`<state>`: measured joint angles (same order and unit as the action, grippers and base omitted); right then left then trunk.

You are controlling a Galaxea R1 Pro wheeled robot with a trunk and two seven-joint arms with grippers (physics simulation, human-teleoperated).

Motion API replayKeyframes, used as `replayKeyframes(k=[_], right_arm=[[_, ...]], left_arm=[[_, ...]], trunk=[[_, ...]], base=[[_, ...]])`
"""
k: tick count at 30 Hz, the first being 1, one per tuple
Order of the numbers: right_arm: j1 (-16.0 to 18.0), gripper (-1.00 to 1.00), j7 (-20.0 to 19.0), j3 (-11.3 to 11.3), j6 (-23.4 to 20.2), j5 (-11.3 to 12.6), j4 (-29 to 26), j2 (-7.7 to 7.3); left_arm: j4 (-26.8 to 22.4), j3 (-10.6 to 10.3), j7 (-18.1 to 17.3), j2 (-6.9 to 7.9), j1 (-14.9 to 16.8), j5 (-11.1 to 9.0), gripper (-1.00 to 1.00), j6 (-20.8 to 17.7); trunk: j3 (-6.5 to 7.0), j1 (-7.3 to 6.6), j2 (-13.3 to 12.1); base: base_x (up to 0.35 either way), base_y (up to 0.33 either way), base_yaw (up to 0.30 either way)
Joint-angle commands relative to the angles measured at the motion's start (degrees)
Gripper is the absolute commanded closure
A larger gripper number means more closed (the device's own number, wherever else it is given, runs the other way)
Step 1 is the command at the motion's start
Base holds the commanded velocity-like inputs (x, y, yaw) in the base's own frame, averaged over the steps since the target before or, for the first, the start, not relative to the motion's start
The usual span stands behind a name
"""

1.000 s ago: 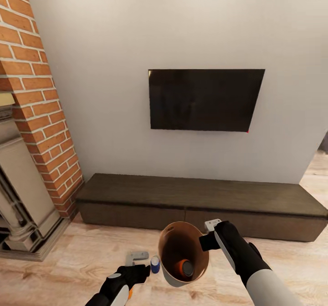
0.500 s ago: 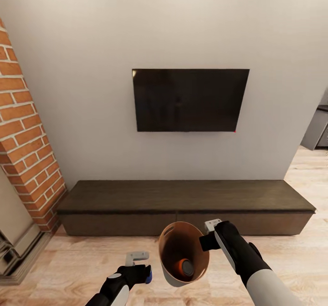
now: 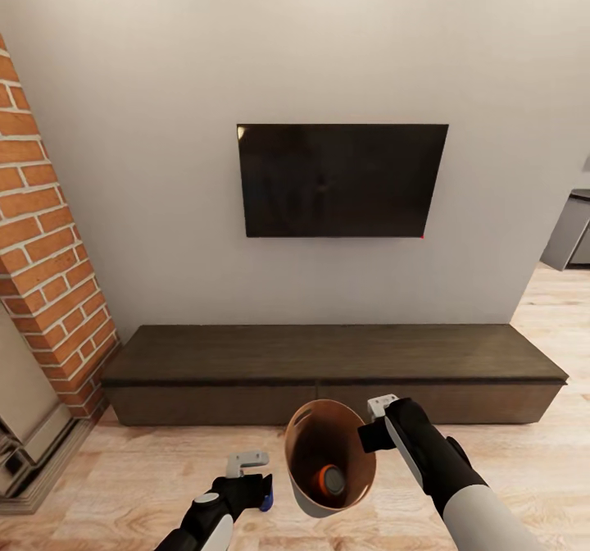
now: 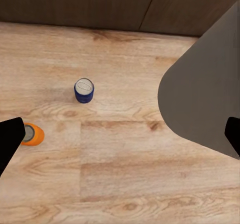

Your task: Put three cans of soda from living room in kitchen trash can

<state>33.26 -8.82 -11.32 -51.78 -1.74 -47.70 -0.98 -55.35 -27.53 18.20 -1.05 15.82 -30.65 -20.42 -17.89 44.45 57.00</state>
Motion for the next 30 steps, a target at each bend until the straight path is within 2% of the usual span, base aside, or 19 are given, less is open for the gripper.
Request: replayKeyframes(k=[1,30], right_arm=[[0.03,1.00,-0.33,0.01,-0.07,1.12,-0.02,0.01],[0.03,1.00,-0.32,-0.02,0.00,1.04,-0.02,0.01]], left_arm=[[0.00,-0.03,0.00,0.00,0.00,0.01,-1.00,0.03],[0.07,-0.12,0.00,0.00,0.00,0.05,-1.00,0.08]], trunk=[[0.01,0.00,0.00],[0.01,0.00,0.00]], base=[[0.000,0.000,0.000],[0.000,0.000,0.000]])
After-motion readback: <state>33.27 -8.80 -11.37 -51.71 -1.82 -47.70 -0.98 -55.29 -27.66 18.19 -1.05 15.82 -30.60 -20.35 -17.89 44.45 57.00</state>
